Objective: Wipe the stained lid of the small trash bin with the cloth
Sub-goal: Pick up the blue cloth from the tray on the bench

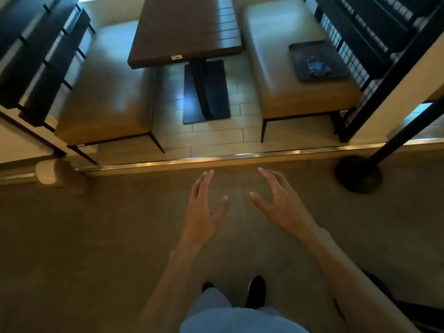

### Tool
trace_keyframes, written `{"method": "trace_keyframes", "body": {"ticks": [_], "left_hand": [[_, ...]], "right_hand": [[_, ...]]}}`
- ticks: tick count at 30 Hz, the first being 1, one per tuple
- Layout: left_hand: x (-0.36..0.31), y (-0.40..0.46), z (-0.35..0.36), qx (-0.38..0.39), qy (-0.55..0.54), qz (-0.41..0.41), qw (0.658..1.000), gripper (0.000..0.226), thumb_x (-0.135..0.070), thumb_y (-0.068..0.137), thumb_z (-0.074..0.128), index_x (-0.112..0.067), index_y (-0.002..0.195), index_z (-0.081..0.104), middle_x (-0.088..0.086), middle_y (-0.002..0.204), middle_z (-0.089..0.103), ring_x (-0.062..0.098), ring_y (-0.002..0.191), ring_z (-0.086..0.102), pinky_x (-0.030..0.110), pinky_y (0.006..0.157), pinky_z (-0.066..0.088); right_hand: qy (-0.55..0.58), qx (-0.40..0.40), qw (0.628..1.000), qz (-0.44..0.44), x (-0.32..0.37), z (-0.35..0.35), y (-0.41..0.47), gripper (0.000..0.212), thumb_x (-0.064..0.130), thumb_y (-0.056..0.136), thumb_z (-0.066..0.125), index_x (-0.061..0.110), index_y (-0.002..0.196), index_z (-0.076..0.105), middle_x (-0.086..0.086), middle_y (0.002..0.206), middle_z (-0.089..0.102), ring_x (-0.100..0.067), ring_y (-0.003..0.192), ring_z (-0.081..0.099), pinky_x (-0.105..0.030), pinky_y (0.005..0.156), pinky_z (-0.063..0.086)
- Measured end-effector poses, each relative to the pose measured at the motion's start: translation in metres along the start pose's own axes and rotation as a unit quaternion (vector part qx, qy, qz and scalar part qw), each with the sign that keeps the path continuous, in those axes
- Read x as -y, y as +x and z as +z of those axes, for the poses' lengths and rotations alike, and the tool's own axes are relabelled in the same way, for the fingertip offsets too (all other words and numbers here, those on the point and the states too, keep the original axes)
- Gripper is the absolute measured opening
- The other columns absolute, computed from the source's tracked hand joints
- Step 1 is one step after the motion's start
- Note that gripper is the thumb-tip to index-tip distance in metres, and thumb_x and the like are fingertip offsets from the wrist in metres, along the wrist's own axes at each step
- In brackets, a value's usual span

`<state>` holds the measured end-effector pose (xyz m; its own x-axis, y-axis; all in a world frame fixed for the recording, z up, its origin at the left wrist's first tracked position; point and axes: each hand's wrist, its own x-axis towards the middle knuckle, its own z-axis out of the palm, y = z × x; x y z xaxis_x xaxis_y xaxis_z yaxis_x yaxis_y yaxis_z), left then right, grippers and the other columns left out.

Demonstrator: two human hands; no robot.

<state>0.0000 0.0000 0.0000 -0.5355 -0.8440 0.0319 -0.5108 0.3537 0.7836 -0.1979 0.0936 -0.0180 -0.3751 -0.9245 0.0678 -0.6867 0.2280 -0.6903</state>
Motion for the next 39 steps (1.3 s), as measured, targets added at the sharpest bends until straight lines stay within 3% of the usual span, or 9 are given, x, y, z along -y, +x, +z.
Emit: {"method": "trace_keyframes", "body": {"ticks": [10,16,23,28,33,39], "left_hand": [[-0.011,0.053,0.043,0.060,0.015,0.021,0.998,0.070,-0.042,0.096,0.061,-0.041,0.154,0.022,-0.010,0.162,0.020,0.011,0.147,0.024,0.036,0.110,0.033],[-0.009,0.129,0.071,0.094,0.004,0.021,0.995,0.071,-0.040,0.096,0.061,-0.040,0.154,0.021,-0.008,0.162,0.020,0.011,0.146,0.025,0.041,0.113,0.035],[-0.018,0.234,0.090,0.142,0.007,0.049,0.989,0.071,-0.044,0.097,0.058,-0.037,0.156,0.019,-0.010,0.163,0.016,0.007,0.147,0.021,0.034,0.113,0.031],[-0.023,0.308,0.103,0.170,0.016,0.070,0.983,0.070,-0.046,0.097,0.057,-0.041,0.155,0.018,-0.011,0.162,0.017,0.009,0.147,0.023,0.039,0.112,0.036],[-0.043,0.365,0.132,0.185,0.004,0.093,0.978,0.068,-0.047,0.096,0.057,-0.044,0.153,0.020,-0.017,0.157,0.019,0.004,0.141,0.025,0.034,0.106,0.038],[-0.070,0.432,0.191,0.206,0.001,0.095,0.974,0.066,-0.044,0.096,0.058,-0.043,0.152,0.022,-0.014,0.155,0.023,0.012,0.140,0.032,0.037,0.106,0.042]], "right_hand": [[0.005,-0.012,0.998,0.054,-0.041,-0.022,0.014,0.070,0.060,0.092,0.047,0.029,0.151,0.025,0.010,0.145,0.030,-0.007,0.129,0.038,-0.026,0.099,0.039],[0.011,-0.029,0.995,0.094,-0.078,-0.032,0.062,0.071,0.067,0.091,0.040,0.031,0.150,0.026,0.014,0.143,0.029,0.001,0.124,0.037,-0.019,0.095,0.034],[0.001,-0.047,0.990,0.136,-0.112,-0.052,0.138,0.065,0.062,0.094,0.044,0.032,0.150,0.028,0.016,0.143,0.029,0.006,0.123,0.035,-0.003,0.089,0.027],[0.027,-0.069,0.980,0.183,-0.136,-0.066,0.183,0.070,0.066,0.091,0.041,0.030,0.149,0.031,0.012,0.144,0.031,0.001,0.124,0.038,-0.017,0.094,0.033],[0.056,-0.087,0.971,0.217,-0.168,-0.083,0.219,0.072,0.071,0.089,0.040,0.034,0.150,0.029,0.016,0.144,0.028,0.001,0.124,0.036,-0.022,0.094,0.035],[0.080,-0.097,0.963,0.239,-0.232,-0.119,0.270,0.074,0.074,0.088,0.041,0.035,0.149,0.028,0.012,0.146,0.031,-0.001,0.126,0.037,-0.022,0.095,0.035]]}}
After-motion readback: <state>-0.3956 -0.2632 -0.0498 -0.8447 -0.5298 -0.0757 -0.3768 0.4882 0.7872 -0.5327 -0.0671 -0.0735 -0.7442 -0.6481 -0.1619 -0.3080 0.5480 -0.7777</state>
